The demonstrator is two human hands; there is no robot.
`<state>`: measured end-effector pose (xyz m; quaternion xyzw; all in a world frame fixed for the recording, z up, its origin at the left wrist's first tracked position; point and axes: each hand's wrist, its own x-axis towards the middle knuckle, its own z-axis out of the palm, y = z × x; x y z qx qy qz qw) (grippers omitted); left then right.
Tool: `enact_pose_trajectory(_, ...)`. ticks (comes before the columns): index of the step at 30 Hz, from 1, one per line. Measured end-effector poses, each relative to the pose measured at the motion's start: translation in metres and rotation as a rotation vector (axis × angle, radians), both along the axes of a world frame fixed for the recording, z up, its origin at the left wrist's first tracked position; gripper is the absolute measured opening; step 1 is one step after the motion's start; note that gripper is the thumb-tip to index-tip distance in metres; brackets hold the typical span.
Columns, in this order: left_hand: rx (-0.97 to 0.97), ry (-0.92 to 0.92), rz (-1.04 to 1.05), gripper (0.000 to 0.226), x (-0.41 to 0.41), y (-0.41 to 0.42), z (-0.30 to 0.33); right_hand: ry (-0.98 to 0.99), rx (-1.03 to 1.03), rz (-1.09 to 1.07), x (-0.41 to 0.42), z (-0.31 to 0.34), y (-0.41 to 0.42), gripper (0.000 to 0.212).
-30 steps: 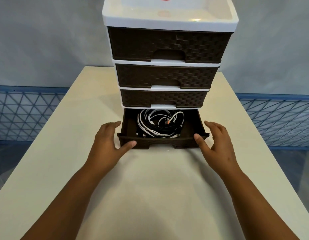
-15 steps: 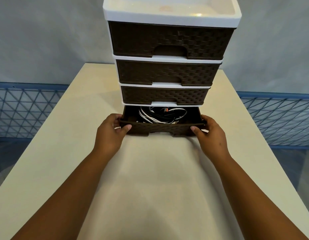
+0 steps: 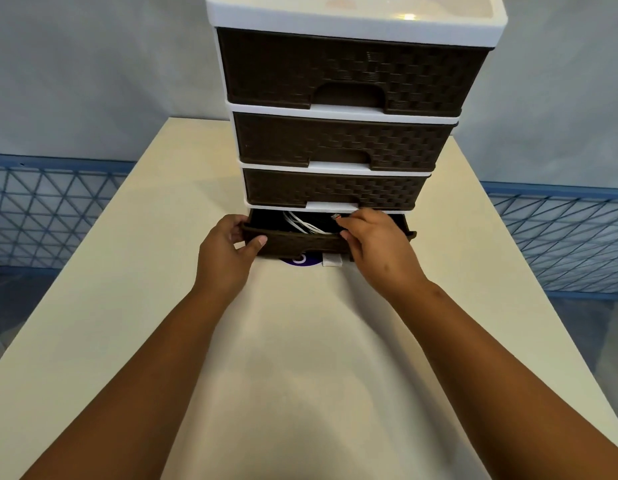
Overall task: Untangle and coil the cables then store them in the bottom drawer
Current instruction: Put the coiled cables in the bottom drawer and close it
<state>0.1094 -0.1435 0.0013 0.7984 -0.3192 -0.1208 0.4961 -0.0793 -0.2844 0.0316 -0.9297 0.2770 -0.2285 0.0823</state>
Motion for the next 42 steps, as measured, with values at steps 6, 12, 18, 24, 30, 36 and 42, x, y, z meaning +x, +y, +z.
enact_pose_trajectory(6, 0.004, -0.001, -0.004, 0.04, 0.001, 0.001, 0.0, -0.062, 0.453, -0.325, 0.012, 0.016, -0.013, 0.018)
enact_pose_trajectory(12, 0.006, 0.0, -0.01, 0.038, 0.001, 0.001, 0.001, 0.154, 0.379, -0.458, 0.01, 0.029, -0.031, 0.016)
enact_pose_trajectory(18, -0.009, 0.004, -0.002, 0.038, 0.0, 0.001, 0.001, 0.1, 0.139, -0.241, 0.012, 0.025, -0.015, 0.017)
enact_pose_trajectory(24, -0.013, 0.006, 0.01, 0.038, -0.001, 0.001, -0.002, 0.003, -0.09, -0.066, 0.011, -0.009, 0.007, 0.031)
enact_pose_trajectory(30, -0.015, -0.012, 0.004, 0.038, 0.0, 0.002, -0.003, 0.092, -0.155, -0.182, 0.011, -0.017, 0.011, 0.053)
enact_pose_trajectory(36, -0.016, -0.021, 0.011, 0.038, -0.001, 0.002, -0.003, 0.228, -0.077, -0.382, 0.013, -0.011, 0.004, 0.066)
enact_pose_trajectory(42, -0.046, 0.006, 0.028, 0.043, -0.001, 0.002, -0.005, -0.07, 0.019, -0.294, -0.008, -0.018, -0.002, 0.048)
